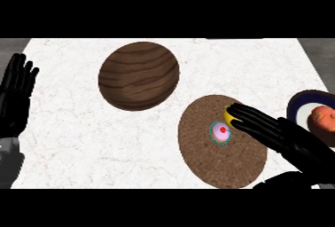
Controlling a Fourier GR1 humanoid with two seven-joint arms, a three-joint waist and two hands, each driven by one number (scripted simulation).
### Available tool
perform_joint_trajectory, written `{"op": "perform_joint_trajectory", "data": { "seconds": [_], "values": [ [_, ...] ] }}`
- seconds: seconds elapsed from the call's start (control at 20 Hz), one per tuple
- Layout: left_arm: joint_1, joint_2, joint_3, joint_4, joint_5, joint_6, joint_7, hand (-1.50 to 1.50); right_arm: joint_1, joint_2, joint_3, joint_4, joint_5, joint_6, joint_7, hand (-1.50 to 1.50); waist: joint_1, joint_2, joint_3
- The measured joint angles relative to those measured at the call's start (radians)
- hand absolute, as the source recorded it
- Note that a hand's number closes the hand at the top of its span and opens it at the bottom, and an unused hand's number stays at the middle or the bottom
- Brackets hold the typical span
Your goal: Pick the lemon from the placemat and place it in the bowl
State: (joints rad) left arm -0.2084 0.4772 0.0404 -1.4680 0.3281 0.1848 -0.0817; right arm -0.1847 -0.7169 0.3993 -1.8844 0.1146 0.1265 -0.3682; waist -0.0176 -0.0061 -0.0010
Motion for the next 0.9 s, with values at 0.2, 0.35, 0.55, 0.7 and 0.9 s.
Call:
{"op": "perform_joint_trajectory", "data": {
  "seconds": [0.2,0.35,0.55,0.7,0.9],
  "values": [
    [-0.018,-0.004,0.004,0.006,-0.004,0.003,0.012,0.00,-0.029,-0.141,-0.071,-0.050,0.011,0.095,0.109,-1.50,-0.001,0.001,-0.001],
    [-0.022,0.005,0.013,-0.002,0.001,-0.005,0.023,0.00,-0.052,-0.251,-0.100,-0.082,0.017,0.195,0.175,-1.50,0.004,0.001,-0.001],
    [-0.024,-0.005,0.014,0.005,0.000,-0.017,0.012,0.00,-0.103,-0.331,-0.093,-0.100,0.036,0.323,0.249,-1.50,0.016,0.004,-0.001],
    [-0.045,-0.006,0.017,0.010,-0.004,-0.022,0.026,0.00,-0.144,-0.348,-0.069,-0.103,0.073,0.403,0.287,-1.50,0.021,0.006,-0.001],
    [-0.046,-0.018,0.027,0.025,-0.014,-0.039,0.013,0.00,-0.169,-0.326,-0.069,-0.077,0.118,0.488,0.302,-1.50,0.023,0.006,0.000]
  ]
}}
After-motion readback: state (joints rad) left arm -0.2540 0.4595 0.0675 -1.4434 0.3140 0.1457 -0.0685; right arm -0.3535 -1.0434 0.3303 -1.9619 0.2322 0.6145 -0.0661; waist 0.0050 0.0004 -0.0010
